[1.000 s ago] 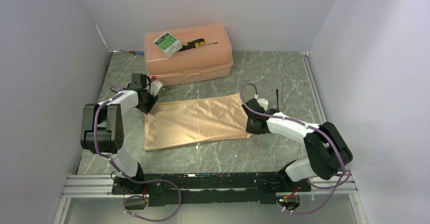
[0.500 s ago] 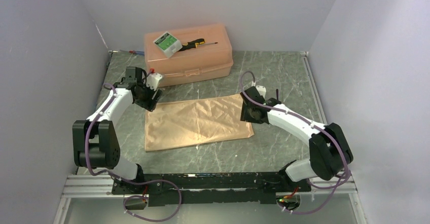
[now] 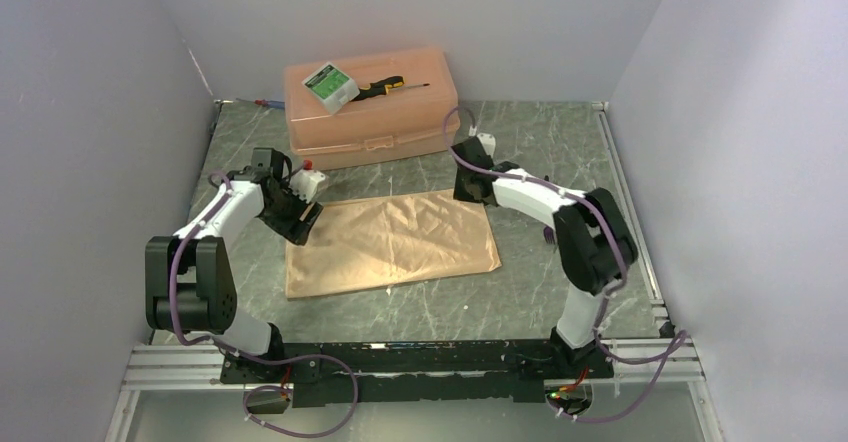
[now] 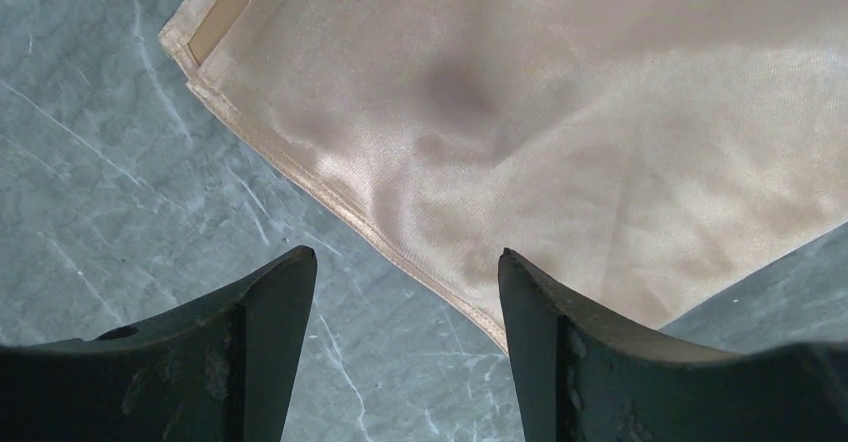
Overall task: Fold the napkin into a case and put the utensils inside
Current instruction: Smooth out the rectangle-folded napkin at the center of the board.
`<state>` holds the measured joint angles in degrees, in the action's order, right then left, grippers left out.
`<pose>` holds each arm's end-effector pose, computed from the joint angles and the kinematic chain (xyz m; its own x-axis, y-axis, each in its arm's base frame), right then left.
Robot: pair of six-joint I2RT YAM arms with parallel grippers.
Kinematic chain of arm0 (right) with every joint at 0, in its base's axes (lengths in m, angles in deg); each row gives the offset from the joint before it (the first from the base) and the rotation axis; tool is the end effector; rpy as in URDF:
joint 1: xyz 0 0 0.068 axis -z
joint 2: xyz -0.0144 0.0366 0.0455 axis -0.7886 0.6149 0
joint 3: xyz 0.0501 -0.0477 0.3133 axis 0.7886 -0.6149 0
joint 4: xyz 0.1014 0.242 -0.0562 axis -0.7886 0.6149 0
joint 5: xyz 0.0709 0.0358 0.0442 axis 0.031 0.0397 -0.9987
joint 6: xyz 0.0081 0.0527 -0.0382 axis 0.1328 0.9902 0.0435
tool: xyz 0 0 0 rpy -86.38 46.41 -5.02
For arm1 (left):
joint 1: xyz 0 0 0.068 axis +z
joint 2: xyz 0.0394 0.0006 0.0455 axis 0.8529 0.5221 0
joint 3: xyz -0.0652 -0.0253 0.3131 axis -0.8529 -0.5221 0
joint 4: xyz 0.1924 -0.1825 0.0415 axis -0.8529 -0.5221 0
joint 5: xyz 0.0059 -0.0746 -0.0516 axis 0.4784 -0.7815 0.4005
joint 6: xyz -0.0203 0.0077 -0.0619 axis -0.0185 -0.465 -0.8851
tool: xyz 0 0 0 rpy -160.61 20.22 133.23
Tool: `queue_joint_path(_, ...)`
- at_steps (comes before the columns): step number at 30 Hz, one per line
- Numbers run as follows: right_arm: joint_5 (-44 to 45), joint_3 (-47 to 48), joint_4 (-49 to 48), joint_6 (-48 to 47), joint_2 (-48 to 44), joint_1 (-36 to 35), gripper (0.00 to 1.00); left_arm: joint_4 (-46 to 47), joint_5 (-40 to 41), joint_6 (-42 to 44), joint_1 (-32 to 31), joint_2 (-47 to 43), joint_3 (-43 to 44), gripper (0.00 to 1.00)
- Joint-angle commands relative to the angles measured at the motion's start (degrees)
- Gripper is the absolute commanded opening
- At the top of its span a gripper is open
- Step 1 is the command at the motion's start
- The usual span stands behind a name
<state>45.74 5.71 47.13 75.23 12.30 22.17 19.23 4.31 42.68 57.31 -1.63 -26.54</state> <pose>0.3566 0.1890 0.2403 -0.7456 0.1795 -0.6418 0.0879 0.9811 0.1723 0.2865 -0.0156 0.2372 -0.7727 0.5265 -0.3545 0.5602 0.8283 0.0091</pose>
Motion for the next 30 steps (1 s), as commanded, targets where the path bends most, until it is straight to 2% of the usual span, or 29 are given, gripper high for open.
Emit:
queue_joint_path(1, -0.4, 0.4, -4.5, -0.3, 4.5, 0.2, 0.22, 1.8, 1.3, 2.1, 0.2, -1.4, -1.8, 0.72)
queue_joint_path(9, 0.2, -7.0, -8.5, 1.9, 3.8, 1.2, 0.2, 10.8, 6.6, 1.6, -0.4, 5.9, -3.4, 0.7)
queue_joint_path(12, -0.1, -7.4, -8.3, 1.6, 3.2, 1.7, 0.2, 14.3, 10.3, 1.0, -1.1, 8.6, -3.9, 0.7)
queue_joint_path(15, -0.6, -6.5, -7.2, 0.5, 2.2, 2.5, 0.22, 16.2, 10.6, 0.1, -1.3, 10.7, -3.5, 0.7)
queue_joint_path(17, -0.8, -5.7, -5.5, -0.2, 0.5, 2.8, 0.29, 15.5, 11.4, -0.3, -1.6, 10.7, -3.0, 0.7)
queue_joint_path(20, -1.5, -6.8, -3.2, -0.9, -5.4, 2.9, 0.46, 14.1, 12.0, 0.2, -2.0, 8.4, -3.4, 0.7)
queue_joint_path(22, -3.6, -8.4, -0.7, -0.4, -8.8, 2.9, 0.48, 11.8, 11.7, 0.6, -2.0, 6.3, -3.2, 0.72)
queue_joint_path(23, -5.0, -9.2, 0.9, 0.1, -10.2, 2.9, 0.47, 10.4, 11.4, 0.6, -2.0, 5.3, -2.8, 0.72)
queue_joint_path(25, -9.1, -12.0, 3.4, 1.0, -12.9, 2.9, 0.35, 7.0, 10.1, 0.5, -2.0, 2.9, -1.4, 0.74)
queue_joint_path(30, -18.2, -21.3, 8.1, 2.9, -19.2, 2.9, 0.14, -3.0, 1.0, 0.4, -2.1, -3.4, 1.8, 0.8)
